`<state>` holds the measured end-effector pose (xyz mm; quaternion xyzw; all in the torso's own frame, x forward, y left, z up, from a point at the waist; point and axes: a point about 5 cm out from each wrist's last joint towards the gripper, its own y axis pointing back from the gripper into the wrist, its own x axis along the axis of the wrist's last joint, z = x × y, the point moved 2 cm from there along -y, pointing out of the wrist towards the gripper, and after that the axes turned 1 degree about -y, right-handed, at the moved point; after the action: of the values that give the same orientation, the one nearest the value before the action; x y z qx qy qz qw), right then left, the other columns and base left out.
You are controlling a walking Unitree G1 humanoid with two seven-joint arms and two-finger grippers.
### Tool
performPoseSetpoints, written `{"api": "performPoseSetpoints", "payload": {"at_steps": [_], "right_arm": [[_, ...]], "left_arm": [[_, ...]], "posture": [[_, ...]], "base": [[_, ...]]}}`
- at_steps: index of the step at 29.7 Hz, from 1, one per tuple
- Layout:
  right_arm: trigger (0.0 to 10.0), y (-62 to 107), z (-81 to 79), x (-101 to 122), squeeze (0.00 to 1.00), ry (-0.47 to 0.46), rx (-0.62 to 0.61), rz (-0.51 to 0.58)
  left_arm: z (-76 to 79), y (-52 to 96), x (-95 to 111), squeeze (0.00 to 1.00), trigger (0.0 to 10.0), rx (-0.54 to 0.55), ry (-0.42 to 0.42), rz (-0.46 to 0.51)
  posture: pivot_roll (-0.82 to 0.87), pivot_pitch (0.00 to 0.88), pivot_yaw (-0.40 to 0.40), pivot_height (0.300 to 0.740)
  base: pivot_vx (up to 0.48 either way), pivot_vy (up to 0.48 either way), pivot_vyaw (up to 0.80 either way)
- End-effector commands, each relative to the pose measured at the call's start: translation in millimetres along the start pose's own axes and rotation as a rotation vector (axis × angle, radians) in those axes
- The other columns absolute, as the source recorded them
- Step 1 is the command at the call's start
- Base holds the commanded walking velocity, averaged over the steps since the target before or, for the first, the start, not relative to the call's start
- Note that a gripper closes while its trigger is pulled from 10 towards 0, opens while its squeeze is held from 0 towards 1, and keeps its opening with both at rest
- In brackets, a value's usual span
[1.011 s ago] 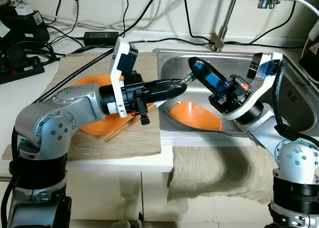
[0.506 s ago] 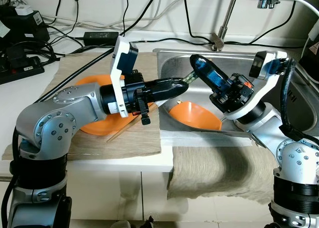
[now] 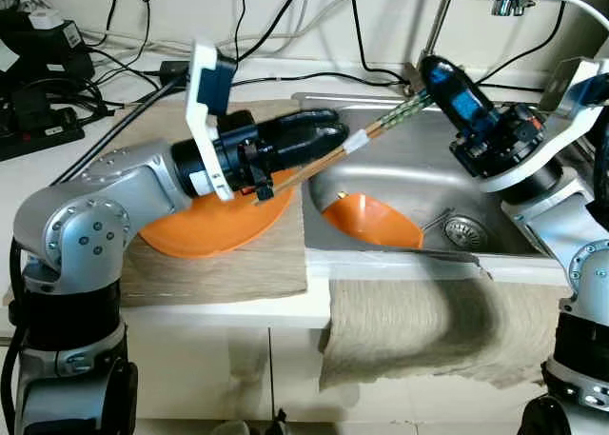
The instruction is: Kitchen organization
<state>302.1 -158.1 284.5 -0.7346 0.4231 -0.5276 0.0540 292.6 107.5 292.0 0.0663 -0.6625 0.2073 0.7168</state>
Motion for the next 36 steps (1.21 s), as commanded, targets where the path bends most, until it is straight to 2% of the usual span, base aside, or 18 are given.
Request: {"api": "performPoseSetpoints", "payload": {"at_steps": [1, 5, 6, 8, 9, 11, 13, 14, 15, 16, 17, 18, 21, 26, 28, 29, 36], "right_arm": [[0.0, -1.3, 4.7, 24.6, 0.0, 0.093, -0.058, 0.079], [0.0, 5.2, 31.5, 50.9, 0.0, 0.277, -0.279, 0.154], [0.0, 8.1, 38.2, 55.4, 0.0, 0.344, -0.34, 0.156], [0.0, 10.3, 42.1, 57.7, 0.0, 0.441, -0.375, 0.133], [0.0, 8.8, 44.2, 50.4, 0.0, 0.585, -0.393, 0.045], [0.0, 8.2, 49.9, 33.5, 0.0, 0.741, -0.404, -0.073], [0.0, 9.4, 56.8, 18.4, 0.0, 0.752, -0.405, -0.125], [0.0, 10.6, 63.7, 7.3, 0.0, 0.807, -0.426, -0.191], [2.7, 11.6, 67.9, -0.1, 0.0, 0.849, -0.435, -0.237], [2.7, 12.5, 71.1, -8.8, 0.0, 0.88, -0.43, -0.283], [6.1, 13.0, 72.7, -14.1, 0.0, 0.896, -0.425, -0.31], [10.0, 14.7, 78.2, -22.0, 0.0, 0.951, -0.438, -0.363], [10.0, 23.6, 93.8, -48.1, 0.0, 1.104, -0.438, -0.529], [10.0, 39.9, 111.5, -75.3, 0.0, 1.121, -0.463, -0.633], [10.0, 45.6, 117.2, -81.1, 0.0, 1.101, -0.49, -0.636], [10.0, 46.9, 119.7, -82.2, 0.0, 1.065, -0.509, -0.599], [10.0, 48.6, 125.9, -88.0, 0.0, 1.027, -0.504, -0.573]], "left_arm": [[-13.2, 4.0, 6.6, 0.0, 10.0, 0.096, -0.04, 0.022], [-35.4, 12.1, 4.5, 0.0, 10.0, 0.258, -0.097, -0.007], [-39.1, 14.4, -0.2, 0.0, 10.0, 0.291, -0.136, -0.047], [-41.0, 16.6, -10.0, 0.0, 10.0, 0.314, -0.199, -0.118], [-36.8, 15.3, -18.4, 0.0, 10.0, 0.293, -0.22, -0.162], [-24.6, 10.6, -33.0, 0.0, 10.0, 0.229, -0.224, -0.219], [-15.0, 6.5, -42.6, 0.0, 10.0, 0.179, -0.211, -0.242], [-12.1, 4.6, -47.8, 0.0, 10.0, 0.167, -0.209, -0.256], [-10.8, 3.6, -51.1, 0.0, 10.0, 0.162, -0.21, -0.265], [-9.6, 3.0, -54.8, 0.0, 10.0, 0.155, -0.211, -0.279], [-8.8, 2.8, -57.0, 0.0, 10.0, 0.15, -0.211, -0.288], [-8.2, 2.4, -59.6, 0.0, 10.0, 0.147, -0.218, -0.293], [-5.7, 0.8, -64.7, 0.0, 10.0, 0.143, -0.237, -0.297], [-6.7, -0.6, -66.9, 0.0, 10.0, 0.16, -0.244, -0.297], [-6.6, -0.6, -67.5, 0.0, 10.0, 0.161, -0.247, -0.301], [-6.8, -0.2, -67.6, 0.0, 10.0, 0.164, -0.248, -0.301], [-8.2, 2.6, -70.7, 0.0, 10.0, 0.169, -0.249, -0.314]], "posture": [[-0.04, 0.0, -0.018, 0.74], [-0.05, 0.0, -0.013, 0.74], [-0.05, 0.0, -0.013, 0.74], [-0.05, 0.0, -0.013, 0.74], [-0.05, 0.0, -0.011, 0.74], [-0.05, 0.0, -0.012, 0.74], [-0.05, 0.0, -0.013, 0.74], [-0.05, 0.0, -0.016, 0.74], [-0.05, 0.0, -0.016, 0.74], [-0.05, 0.0, -0.016, 0.74], [-0.05, 0.0, -0.016, 0.74], [-0.05, 0.0, -0.016, 0.74], [-0.05, 0.0, -0.022, 0.74], [-0.05, 0.0, -0.025, 0.74], [-0.04, 0.0, -0.027, 0.74], [-0.04, 0.0, -0.027, 0.74], [-0.04, 0.0, -0.028, 0.74]], "base": [[0.0, 0.0, 0.0], [0.0, 0.0, 0.0], [0.0, 0.0, 0.0], [0.0, 0.0, 0.0], [0.0, 0.0, 0.0], [0.0, 0.0, 0.0], [0.0, 0.0, 0.0], [0.0, 0.0, 0.0], [0.0, 0.0, 0.0], [0.0, 0.0, 0.0], [0.0, 0.0, 0.0], [0.0, 0.0, 0.0], [0.0, 0.0, 0.0], [0.0, 0.0, 0.0], [0.0, 0.0, 0.0], [0.0, 0.0, 0.0], [0.0, 0.0, 0.0]]}}
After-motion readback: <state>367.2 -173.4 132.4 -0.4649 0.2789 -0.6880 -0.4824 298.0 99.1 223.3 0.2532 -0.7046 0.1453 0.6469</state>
